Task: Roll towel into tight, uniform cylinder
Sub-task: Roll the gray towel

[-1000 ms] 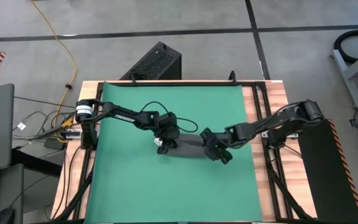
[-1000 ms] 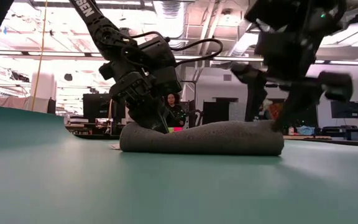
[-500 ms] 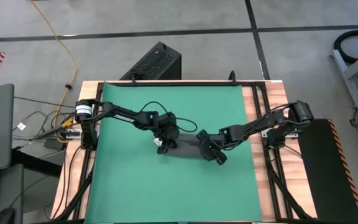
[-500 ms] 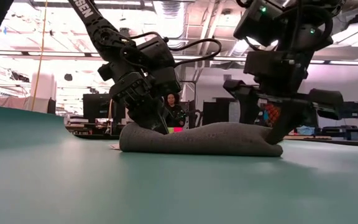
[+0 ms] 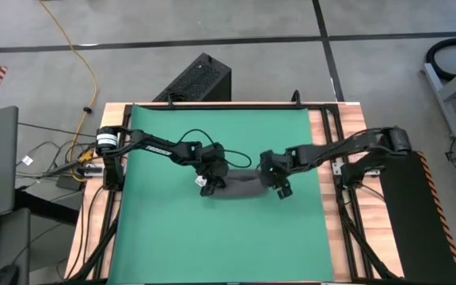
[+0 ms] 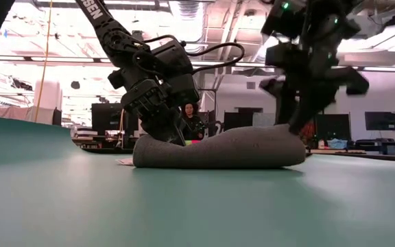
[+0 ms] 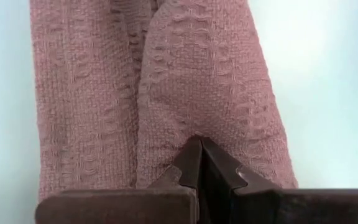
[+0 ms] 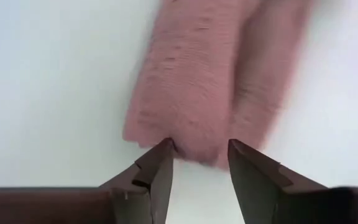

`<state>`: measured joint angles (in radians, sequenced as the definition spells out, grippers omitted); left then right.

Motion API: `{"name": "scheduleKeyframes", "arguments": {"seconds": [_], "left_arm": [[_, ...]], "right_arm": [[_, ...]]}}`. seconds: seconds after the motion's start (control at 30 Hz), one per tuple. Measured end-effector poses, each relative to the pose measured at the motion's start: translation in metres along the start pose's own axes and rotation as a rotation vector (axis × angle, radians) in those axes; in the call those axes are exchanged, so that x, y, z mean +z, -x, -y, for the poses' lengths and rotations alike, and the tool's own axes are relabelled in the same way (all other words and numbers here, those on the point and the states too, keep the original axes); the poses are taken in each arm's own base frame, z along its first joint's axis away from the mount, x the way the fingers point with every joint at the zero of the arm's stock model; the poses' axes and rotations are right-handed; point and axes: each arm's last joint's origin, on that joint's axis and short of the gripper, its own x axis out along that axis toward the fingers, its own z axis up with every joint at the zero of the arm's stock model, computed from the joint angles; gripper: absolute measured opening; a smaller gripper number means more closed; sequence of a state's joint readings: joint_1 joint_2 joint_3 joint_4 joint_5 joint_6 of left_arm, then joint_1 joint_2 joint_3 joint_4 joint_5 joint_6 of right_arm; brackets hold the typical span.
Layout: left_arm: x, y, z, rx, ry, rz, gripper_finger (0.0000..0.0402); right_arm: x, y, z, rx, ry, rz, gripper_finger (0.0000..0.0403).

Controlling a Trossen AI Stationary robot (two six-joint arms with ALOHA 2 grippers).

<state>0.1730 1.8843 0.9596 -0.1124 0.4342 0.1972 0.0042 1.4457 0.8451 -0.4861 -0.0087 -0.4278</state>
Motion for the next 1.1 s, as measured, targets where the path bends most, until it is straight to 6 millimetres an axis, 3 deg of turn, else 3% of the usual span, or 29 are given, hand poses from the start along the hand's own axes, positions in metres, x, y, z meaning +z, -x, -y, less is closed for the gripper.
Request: {"name": "scheduleKeyframes", "arguments": {"seconds": [0.17,0.33,0.47,0.7,0.97,1.1], "left_arm": [[0.000,0.000,0.000,0.000,-0.031,0.000,0.0000],[0.000,0.001,-0.003,0.001,-0.041,0.003,0.0000],[-0.001,0.003,-0.007,0.005,-0.012,0.007,0.0000],[-0.002,0.003,-0.008,0.007,-0.007,0.007,0.0000],[-0.001,0.003,-0.008,0.012,-0.021,0.010,0.0000],[-0.001,0.003,-0.007,0.016,-0.041,0.007,0.0000]], "right_arm": [[-0.004,0.041,0.013,0.012,-0.034,0.167,0.0190],[0.003,0.054,-0.004,0.038,0.286,0.250,0.0228],[0.012,0.044,-0.016,0.002,0.469,0.243,0.0263],[0.021,0.006,-0.029,0.029,0.517,0.156,0.0283],[0.013,-0.045,-0.022,-0.044,0.418,-0.054,0.0284],[0.007,-0.062,-0.021,-0.018,0.341,-0.115,0.0284]]}}
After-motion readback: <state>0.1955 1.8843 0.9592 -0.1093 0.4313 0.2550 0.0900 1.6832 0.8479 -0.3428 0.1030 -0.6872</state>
